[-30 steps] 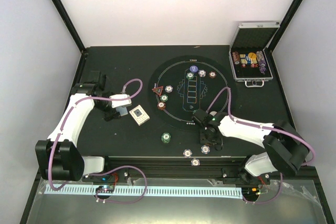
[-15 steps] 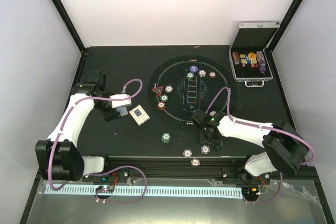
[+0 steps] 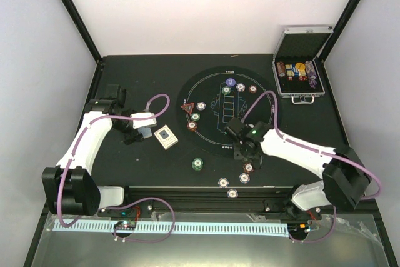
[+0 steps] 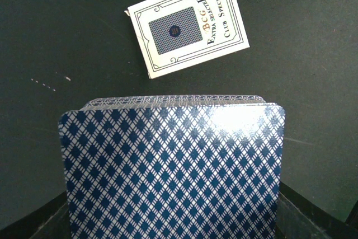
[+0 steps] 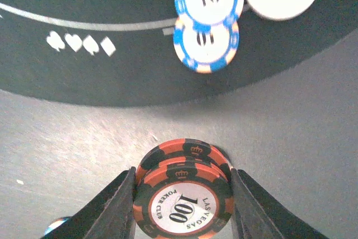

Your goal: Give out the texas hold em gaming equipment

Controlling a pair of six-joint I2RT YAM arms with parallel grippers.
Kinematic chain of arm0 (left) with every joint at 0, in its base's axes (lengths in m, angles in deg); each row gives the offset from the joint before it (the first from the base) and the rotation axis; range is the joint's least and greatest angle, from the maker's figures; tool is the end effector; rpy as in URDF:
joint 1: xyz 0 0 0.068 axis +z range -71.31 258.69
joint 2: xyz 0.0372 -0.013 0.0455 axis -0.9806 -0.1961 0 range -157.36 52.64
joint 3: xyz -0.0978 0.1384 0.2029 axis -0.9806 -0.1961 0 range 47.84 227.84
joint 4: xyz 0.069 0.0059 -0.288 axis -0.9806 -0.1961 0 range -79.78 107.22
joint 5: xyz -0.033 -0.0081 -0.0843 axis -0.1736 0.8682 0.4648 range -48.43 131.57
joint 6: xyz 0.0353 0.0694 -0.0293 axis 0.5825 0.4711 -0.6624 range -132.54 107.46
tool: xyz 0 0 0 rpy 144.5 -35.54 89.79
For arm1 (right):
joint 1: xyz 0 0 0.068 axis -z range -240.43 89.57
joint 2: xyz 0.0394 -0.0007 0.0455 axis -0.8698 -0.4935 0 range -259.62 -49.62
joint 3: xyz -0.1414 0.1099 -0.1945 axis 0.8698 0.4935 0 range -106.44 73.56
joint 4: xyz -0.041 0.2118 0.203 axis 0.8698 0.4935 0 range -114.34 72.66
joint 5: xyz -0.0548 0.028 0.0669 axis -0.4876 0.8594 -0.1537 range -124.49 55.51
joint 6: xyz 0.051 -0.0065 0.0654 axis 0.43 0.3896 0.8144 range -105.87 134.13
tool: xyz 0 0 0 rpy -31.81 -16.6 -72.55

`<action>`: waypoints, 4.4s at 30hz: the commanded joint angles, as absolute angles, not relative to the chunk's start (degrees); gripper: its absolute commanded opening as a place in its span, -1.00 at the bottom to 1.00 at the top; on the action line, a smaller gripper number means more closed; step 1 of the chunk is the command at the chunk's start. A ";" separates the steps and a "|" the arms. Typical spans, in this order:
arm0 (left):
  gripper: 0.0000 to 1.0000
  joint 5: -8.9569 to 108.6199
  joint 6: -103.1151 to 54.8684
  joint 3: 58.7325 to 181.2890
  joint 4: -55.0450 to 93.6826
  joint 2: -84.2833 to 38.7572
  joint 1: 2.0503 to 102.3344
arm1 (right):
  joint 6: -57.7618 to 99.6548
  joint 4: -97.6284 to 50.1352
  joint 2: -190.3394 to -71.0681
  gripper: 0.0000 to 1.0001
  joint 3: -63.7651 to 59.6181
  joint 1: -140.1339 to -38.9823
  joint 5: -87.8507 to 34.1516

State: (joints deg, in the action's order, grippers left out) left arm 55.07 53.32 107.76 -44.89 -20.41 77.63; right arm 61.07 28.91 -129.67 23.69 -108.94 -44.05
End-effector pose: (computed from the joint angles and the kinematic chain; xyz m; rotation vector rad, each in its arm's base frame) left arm 0.2702 -0.0219 0.2123 1.5786 2.3106 -0.0855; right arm 0.1853 0.1916 0.1305 -0.0262 2.9409 -0.0404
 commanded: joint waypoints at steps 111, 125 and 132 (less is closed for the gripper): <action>-0.97 65.96 52.21 116.75 -55.56 -22.28 64.45 | 87.68 -60.94 -161.68 0.52 9.18 -112.64 12.02; -0.97 64.38 51.02 116.95 -55.82 -21.91 64.45 | 87.20 -62.60 -162.63 0.37 16.42 -109.51 12.30; -0.97 64.47 50.91 116.90 -55.74 -21.72 64.45 | 80.93 -53.42 -158.67 0.20 16.57 -107.63 11.65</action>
